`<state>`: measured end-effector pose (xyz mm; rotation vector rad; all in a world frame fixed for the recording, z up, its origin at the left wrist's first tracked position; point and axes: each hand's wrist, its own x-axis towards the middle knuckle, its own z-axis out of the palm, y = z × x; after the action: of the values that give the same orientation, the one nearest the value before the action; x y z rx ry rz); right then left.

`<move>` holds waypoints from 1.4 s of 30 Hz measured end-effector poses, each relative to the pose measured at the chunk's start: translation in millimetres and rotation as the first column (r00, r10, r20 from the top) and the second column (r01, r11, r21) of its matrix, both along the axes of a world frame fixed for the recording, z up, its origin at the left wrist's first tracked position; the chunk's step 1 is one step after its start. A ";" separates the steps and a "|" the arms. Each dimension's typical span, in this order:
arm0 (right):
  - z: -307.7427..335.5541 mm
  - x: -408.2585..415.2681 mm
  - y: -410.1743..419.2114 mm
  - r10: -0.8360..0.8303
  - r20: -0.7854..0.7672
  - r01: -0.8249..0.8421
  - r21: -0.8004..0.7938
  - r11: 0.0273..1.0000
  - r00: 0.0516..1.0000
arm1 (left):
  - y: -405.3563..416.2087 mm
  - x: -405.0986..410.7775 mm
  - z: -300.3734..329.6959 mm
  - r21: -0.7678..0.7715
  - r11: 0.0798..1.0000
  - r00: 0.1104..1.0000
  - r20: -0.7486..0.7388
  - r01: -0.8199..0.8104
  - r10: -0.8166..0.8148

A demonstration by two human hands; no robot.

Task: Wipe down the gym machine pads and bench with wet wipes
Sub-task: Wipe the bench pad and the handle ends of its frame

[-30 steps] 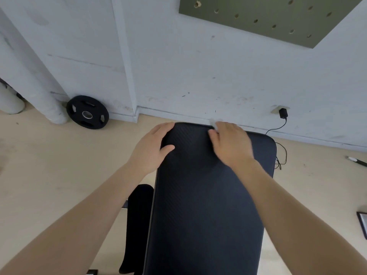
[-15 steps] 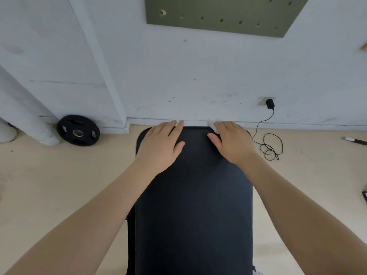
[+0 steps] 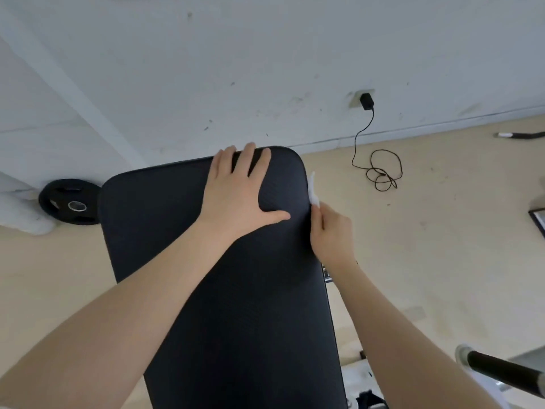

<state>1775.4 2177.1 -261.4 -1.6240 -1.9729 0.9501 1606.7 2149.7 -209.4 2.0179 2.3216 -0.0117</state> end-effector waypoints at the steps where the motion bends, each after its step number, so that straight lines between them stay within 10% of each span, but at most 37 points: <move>1: 2.0 -2.1 2.3 -0.006 0.002 0.006 0.012 1.000 1.000 | 0.5 1.3 0.3 -0.012 1.000 1.000 -0.012 -0.009 0.009; 10: 12.4 -31.9 37.4 -0.028 -0.279 0.019 -0.034 0.999 0.960 | 2.8 6.3 -1.8 -0.016 0.999 0.999 -0.041 -0.031 0.030; 18: -27.0 30.9 -4.6 0.151 -0.081 -0.152 -0.012 0.988 0.985 | 2.8 8.3 -3.4 -0.023 0.999 0.998 -0.034 -0.045 0.044; 24: -24.7 11.8 1.5 -0.138 -0.325 0.069 -0.215 0.974 0.936 | -0.3 16.3 -1.7 -0.044 0.997 0.995 -0.070 -0.069 0.066; 32: -17.4 14.3 -7.7 -0.009 -0.444 -0.114 -0.250 0.962 0.896 | -13.8 43.3 -9.6 0.097 0.955 0.952 -0.158 0.280 -0.263; 37: -51.1 61.6 -64.3 -0.084 -0.438 -0.189 -0.542 0.818 0.895 | -19.3 56.9 -19.3 -0.105 0.957 0.952 -0.117 0.270 -0.282; 42: -41.9 52.2 -52.3 -0.010 -0.472 -0.214 -0.418 0.883 0.881 | -19.7 61.9 -22.3 -0.137 0.960 0.944 -0.194 0.243 -0.267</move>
<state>1827.6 2124.8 -303.3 -1.3306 -1.5836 1.7754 1668.6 2130.0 -231.6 2.3445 2.0918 -0.3775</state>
